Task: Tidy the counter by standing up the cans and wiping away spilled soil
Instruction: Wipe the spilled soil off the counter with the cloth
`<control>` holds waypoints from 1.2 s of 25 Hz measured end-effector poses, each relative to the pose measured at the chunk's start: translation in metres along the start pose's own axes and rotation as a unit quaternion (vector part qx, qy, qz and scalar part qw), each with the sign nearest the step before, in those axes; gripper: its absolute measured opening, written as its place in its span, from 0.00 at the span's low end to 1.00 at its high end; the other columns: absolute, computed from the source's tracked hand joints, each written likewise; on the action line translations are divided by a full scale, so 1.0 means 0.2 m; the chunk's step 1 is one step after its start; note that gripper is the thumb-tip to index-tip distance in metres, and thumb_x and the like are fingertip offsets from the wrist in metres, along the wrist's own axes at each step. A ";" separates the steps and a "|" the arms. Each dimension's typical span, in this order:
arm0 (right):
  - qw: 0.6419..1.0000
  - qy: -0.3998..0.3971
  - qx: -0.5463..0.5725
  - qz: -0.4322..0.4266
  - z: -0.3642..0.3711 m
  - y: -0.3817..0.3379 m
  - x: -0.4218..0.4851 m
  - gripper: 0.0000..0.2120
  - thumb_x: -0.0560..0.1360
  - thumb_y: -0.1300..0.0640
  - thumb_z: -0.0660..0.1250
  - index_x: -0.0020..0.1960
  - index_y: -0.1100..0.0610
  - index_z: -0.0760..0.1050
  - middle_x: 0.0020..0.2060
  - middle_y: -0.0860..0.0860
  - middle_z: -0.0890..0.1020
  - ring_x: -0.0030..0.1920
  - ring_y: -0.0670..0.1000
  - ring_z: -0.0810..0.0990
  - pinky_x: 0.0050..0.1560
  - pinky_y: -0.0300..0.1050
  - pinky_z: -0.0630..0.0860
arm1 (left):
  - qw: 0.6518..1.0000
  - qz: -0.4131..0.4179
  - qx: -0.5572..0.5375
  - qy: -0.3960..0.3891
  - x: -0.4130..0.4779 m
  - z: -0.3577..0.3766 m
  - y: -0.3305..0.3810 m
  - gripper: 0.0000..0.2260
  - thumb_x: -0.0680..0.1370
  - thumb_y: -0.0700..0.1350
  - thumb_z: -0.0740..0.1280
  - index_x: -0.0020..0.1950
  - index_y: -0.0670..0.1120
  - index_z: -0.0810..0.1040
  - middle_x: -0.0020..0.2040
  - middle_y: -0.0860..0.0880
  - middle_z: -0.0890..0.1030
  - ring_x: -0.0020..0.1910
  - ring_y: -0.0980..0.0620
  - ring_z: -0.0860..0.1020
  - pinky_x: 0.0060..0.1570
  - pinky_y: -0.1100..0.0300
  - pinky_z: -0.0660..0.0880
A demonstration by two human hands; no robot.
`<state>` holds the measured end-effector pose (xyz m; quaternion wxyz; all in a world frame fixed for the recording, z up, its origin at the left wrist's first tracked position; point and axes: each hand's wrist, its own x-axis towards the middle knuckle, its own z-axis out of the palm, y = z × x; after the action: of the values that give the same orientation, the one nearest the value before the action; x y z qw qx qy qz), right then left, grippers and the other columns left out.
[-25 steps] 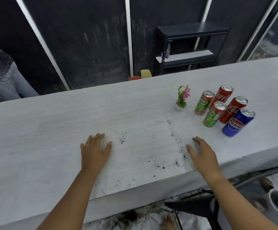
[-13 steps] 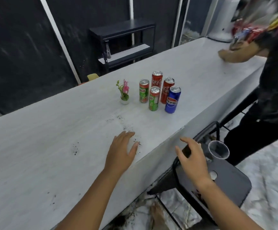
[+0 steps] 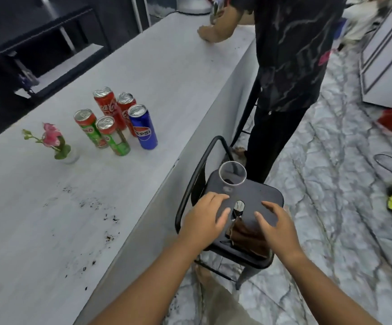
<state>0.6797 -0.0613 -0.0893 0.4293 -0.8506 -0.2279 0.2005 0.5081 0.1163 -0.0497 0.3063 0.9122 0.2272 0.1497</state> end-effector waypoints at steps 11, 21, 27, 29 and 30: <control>0.973 -0.063 -0.171 0.143 0.10 0.38 -0.03 0.16 0.79 0.49 0.74 0.63 0.56 0.81 0.58 0.55 0.77 0.61 0.58 0.79 0.62 0.50 0.76 | 0.961 -0.110 0.036 -0.250 0.12 0.54 -0.17 0.21 0.84 0.55 0.69 0.75 0.52 0.75 0.68 0.50 0.76 0.71 0.47 0.72 0.68 0.49 0.74; 0.988 -0.003 0.107 0.115 0.00 0.08 -0.18 0.04 0.82 0.59 0.71 0.51 0.50 0.81 0.42 0.46 0.89 0.45 0.46 0.88 0.45 0.43 0.83 | 0.950 -0.227 -0.188 -0.102 -0.02 0.38 -0.05 0.08 0.78 0.51 0.74 0.47 0.57 0.74 0.45 0.56 0.84 0.46 0.58 0.83 0.47 0.56 0.81; 0.984 -0.048 0.170 0.013 -0.02 -0.40 -0.24 0.07 0.82 0.58 0.73 0.50 0.46 0.84 0.42 0.50 0.89 0.44 0.45 0.88 0.40 0.36 0.81 | 0.933 -0.210 -0.284 0.065 -0.24 -0.07 0.00 0.10 0.77 0.51 0.76 0.53 0.61 0.79 0.48 0.60 0.85 0.48 0.60 0.84 0.46 0.66 0.81; 0.981 -0.088 0.170 -0.020 0.04 -0.58 -0.26 0.07 0.82 0.56 0.73 0.51 0.43 0.84 0.44 0.48 0.90 0.45 0.44 0.88 0.40 0.35 0.82 | 0.913 -0.227 -0.317 0.123 -0.32 -0.24 -0.02 0.11 0.75 0.53 0.76 0.54 0.62 0.80 0.48 0.58 0.86 0.49 0.58 0.85 0.47 0.62 0.83; 0.979 -0.110 0.170 -0.034 0.09 -0.66 -0.27 0.06 0.82 0.55 0.73 0.53 0.44 0.84 0.44 0.48 0.90 0.46 0.44 0.88 0.40 0.35 0.82 | 0.903 -0.238 -0.324 0.153 -0.37 -0.32 -0.05 0.10 0.73 0.54 0.77 0.53 0.62 0.80 0.48 0.58 0.87 0.48 0.58 0.85 0.47 0.61 0.83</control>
<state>0.5974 -0.0113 0.0173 0.5469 -0.7294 -0.2653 0.3139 0.4154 0.1170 -0.0167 0.5729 0.6477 0.4203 0.2751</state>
